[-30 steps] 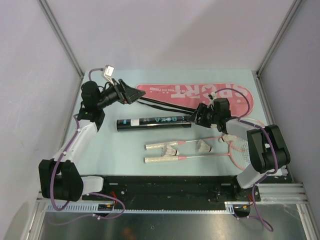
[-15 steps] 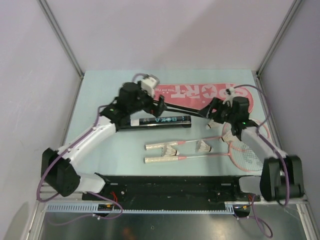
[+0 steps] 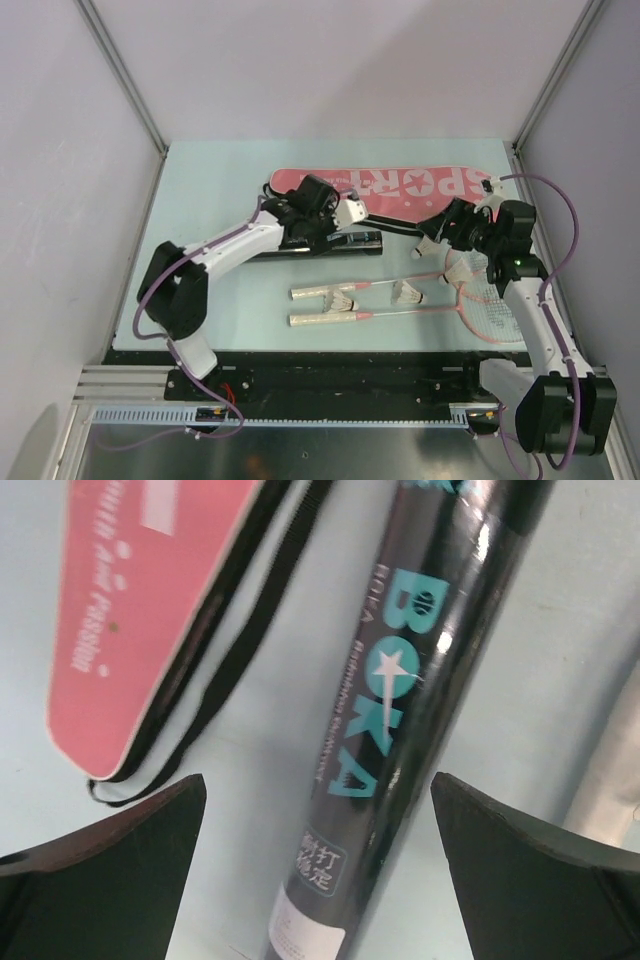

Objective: Pack up the badminton gear

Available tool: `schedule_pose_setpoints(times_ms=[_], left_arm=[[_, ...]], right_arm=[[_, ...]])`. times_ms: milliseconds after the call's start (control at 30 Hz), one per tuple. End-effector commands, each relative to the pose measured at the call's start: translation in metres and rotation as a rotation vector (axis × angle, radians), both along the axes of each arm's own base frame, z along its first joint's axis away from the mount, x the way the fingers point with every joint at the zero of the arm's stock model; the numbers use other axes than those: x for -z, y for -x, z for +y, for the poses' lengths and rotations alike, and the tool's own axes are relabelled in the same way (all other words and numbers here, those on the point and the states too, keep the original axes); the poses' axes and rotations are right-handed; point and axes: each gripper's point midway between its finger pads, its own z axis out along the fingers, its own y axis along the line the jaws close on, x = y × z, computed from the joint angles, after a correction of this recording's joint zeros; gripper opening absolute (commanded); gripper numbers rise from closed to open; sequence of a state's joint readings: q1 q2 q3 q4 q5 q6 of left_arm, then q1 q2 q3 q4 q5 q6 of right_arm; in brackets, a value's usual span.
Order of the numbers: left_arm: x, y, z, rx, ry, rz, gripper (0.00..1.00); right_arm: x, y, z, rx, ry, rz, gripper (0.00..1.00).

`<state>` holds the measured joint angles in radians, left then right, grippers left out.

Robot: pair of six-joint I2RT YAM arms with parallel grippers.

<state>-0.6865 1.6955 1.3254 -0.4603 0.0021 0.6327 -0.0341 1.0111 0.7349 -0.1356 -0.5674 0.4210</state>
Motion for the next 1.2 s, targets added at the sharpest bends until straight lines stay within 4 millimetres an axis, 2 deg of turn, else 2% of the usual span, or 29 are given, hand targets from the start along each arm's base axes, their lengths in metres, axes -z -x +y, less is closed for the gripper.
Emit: schedule_pose_setpoints(times_ms=[0, 167, 400, 533, 667, 967, 1167], left_arm=[[0.024, 0.018, -0.005, 0.137, -0.074, 0.109, 1.00], [0.048, 0.010, -0.002, 0.120, -0.142, 0.129, 1.00], [0.067, 0.005, -0.005, 0.116, -0.161, 0.165, 0.99], [0.068, -0.004, -0.006, 0.109, -0.159, 0.161, 0.98], [0.075, -0.009, -0.008, 0.108, -0.166, 0.163, 0.90], [0.071, -0.015, -0.018, 0.117, -0.107, 0.111, 0.88], [0.080, -0.015, -0.014, 0.122, -0.120, 0.089, 0.83]], right_arm=[[-0.016, 0.012, 0.007, -0.057, -0.002, -0.051, 0.88], [-0.014, 0.011, 0.008, -0.071, -0.006, -0.045, 0.88], [-0.007, 0.006, 0.008, -0.068, -0.009, -0.034, 0.88], [-0.005, 0.006, 0.007, -0.064, -0.003, -0.034, 0.88], [-0.001, 0.005, 0.007, -0.066, 0.002, -0.028, 0.88], [0.000, 0.006, 0.007, -0.067, -0.002, -0.026, 0.88], [-0.004, 0.008, 0.009, -0.073, -0.009, -0.031, 0.88]])
